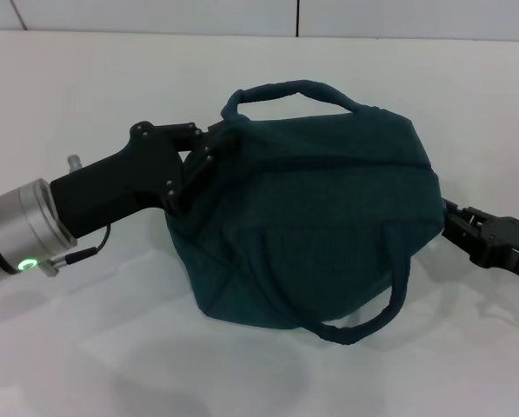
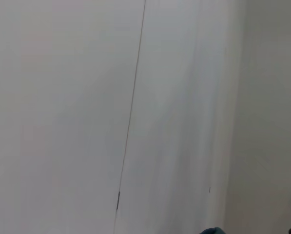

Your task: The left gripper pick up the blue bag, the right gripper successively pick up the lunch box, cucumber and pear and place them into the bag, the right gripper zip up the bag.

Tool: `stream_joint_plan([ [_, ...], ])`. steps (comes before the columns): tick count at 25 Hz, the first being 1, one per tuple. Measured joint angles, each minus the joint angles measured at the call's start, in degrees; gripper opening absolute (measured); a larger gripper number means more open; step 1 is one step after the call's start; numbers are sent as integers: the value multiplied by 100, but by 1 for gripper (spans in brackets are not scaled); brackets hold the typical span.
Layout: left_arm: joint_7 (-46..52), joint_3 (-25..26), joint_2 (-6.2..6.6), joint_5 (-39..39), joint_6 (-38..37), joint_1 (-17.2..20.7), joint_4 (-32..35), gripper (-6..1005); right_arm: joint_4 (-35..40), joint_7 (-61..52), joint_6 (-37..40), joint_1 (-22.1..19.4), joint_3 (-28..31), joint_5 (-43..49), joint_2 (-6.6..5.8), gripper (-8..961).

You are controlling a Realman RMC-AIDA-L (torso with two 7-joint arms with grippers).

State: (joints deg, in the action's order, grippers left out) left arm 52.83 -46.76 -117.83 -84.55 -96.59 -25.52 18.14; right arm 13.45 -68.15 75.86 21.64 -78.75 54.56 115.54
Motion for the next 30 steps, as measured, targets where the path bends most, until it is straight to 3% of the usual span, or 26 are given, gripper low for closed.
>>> stream_joint_plan([
  [1, 35, 0, -5, 0, -3, 2, -2, 78, 0, 6, 8, -11, 0, 0, -2, 37],
  [3, 131, 4, -7, 12, -5, 5, -3, 84, 7, 25, 30, -72, 13, -5, -6, 209],
  [8, 292, 9, 5, 228, 1, 87, -4, 159, 19, 145, 33, -201, 149, -53, -19, 455],
  [14, 334, 9, 33, 463, -11, 192, -1, 248, -3, 557, 483, -476, 834, -60, -17, 567],
  [19, 337, 9, 65, 632, -136, 282, 9, 476, 24, 923, 1730, -540, 1315, -60, -47, 661],
  [25, 630, -37, 167, 539, -852, 397, 382, 696, 437, 701, 2638, -293, 1282, 101, -170, 878],
  [30, 1193, -47, 172, 24, -1306, 488, 893, 785, 1144, 125, 2919, 9, 1252, 865, -185, 883],
])
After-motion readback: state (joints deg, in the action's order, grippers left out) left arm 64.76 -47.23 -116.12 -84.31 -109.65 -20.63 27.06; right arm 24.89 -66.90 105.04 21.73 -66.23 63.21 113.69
